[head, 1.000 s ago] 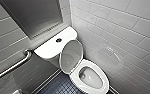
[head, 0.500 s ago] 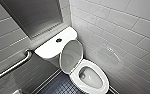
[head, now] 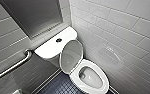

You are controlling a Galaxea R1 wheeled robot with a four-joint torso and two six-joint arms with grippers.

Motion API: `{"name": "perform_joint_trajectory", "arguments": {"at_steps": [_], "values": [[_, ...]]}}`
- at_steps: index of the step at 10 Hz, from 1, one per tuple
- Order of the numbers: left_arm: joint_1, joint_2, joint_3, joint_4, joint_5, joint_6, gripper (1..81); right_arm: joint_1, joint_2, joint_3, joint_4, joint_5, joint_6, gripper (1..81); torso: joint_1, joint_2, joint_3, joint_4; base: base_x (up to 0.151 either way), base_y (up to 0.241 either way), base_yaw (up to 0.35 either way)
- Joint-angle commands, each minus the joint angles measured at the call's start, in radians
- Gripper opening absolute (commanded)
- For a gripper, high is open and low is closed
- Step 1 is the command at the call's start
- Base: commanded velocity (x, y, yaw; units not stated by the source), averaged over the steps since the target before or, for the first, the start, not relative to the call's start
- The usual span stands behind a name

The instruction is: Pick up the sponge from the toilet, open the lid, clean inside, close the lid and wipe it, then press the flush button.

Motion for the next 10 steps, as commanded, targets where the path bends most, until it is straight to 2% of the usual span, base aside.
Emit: {"name": "perform_joint_trajectory", "arguments": {"at_steps": [1,2,4,6,7,8,10], "values": [[-0.191,-0.109,0.095,-0.001,0.091,-0.118,81.1,-0.042,-0.001,0.007,0.015,-0.081,0.004,1.0,0.0,0.0,0.0,0.0,0.0,0.0,0.0],[-0.251,-0.114,0.092,-0.001,0.108,-0.15,81.1,-0.042,0.002,0.008,0.017,-0.079,0.004,1.0,0.0,0.0,0.0,0.0,0.0,0.0,0.0],[-0.378,-0.102,0.067,-0.003,0.148,-0.239,81.1,-0.042,0.002,0.025,0.014,-0.076,0.001,1.0,0.0,0.0,0.08,0.0,0.0,0.0,0.0],[-0.475,-0.086,0.046,-0.003,0.194,-0.313,81.1,-0.044,-0.001,0.034,0.014,-0.076,-0.006,1.0,0.0,0.001,0.121,0.0,0.0,0.0,0.0],[-0.501,-0.085,0.044,-0.004,0.194,-0.33,81.1,-0.044,-0.001,0.037,0.012,-0.074,-0.006,1.0,0.0,0.001,0.061,0.0,0.0,0.0,0.0],[-0.533,-0.08,0.028,-0.018,0.194,-0.356,81.1,-0.044,-0.001,0.041,0.011,-0.074,-0.007,1.0,0.0,0.001,0.092,0.0,0.0,0.0,0.0],[-0.608,-0.053,-0.055,-0.094,0.197,-0.396,81.1,-0.05,-0.005,0.063,0.009,-0.074,-0.007,1.0,0.0,0.001,0.112,0.0,0.0,0.0,0.0]]}}
